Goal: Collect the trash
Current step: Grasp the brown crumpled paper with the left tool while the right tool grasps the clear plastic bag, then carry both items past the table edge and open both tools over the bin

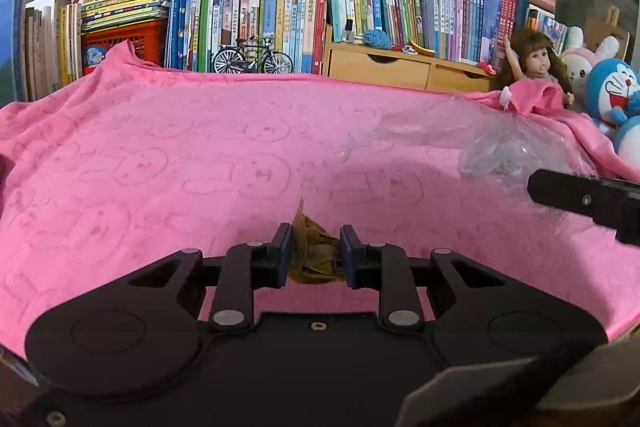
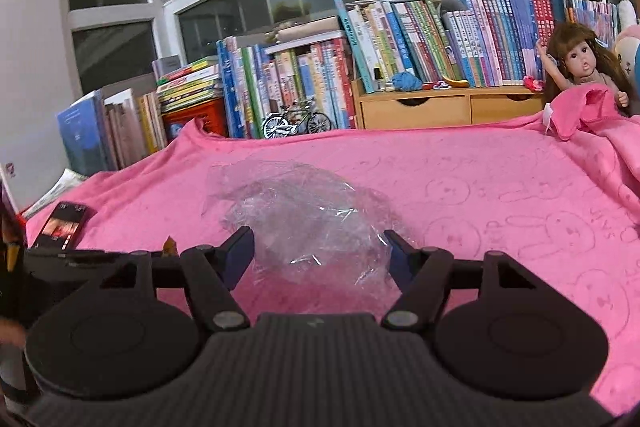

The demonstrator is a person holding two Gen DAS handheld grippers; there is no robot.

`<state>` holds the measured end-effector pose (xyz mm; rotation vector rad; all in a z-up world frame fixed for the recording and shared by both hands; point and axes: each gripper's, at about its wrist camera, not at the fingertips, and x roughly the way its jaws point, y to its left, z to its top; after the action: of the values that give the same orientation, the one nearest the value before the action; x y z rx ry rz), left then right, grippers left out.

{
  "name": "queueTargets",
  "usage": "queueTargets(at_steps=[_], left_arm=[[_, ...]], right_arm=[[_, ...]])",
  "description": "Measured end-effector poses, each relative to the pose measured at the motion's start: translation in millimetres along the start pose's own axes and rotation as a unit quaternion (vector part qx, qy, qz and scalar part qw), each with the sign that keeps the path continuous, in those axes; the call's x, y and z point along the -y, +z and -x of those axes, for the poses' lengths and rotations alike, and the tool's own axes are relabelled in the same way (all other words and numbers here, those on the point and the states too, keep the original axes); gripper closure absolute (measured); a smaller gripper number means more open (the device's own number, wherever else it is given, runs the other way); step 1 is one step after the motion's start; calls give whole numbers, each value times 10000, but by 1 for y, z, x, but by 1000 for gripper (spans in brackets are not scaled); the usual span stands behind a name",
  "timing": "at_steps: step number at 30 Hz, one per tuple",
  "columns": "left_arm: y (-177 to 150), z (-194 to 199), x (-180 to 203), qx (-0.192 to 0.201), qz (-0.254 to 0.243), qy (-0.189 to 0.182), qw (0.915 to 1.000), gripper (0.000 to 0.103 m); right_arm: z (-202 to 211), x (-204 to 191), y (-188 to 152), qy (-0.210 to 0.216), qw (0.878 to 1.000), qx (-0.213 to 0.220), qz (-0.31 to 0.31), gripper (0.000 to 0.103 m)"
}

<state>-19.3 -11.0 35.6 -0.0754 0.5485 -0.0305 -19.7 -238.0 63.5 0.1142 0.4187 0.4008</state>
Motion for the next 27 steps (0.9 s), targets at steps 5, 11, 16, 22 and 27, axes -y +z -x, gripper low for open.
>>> queueTargets(at_steps=[5, 11, 16, 22, 27], left_arm=[[-17, 19, -3, -38, 29, -33, 10000, 79], [-39, 40, -8, -153, 131, -95, 9998, 79], [-55, 53, -14, -269, 247, -118, 9993, 79], [-74, 66, -20, -448, 257, -100, 9986, 79], [-90, 68, -22, -668, 225, -119, 9974, 79]], right_arm=[[14, -13, -19, 73, 9999, -83, 77, 31], [31, -27, -42, 145, 9996, -185, 173, 31], [46, -40, -60, 161, 9991, -253, 306, 31], [64, -55, -80, 208, 9983, -334, 427, 31], [77, -64, -92, 273, 9976, -398, 504, 31]])
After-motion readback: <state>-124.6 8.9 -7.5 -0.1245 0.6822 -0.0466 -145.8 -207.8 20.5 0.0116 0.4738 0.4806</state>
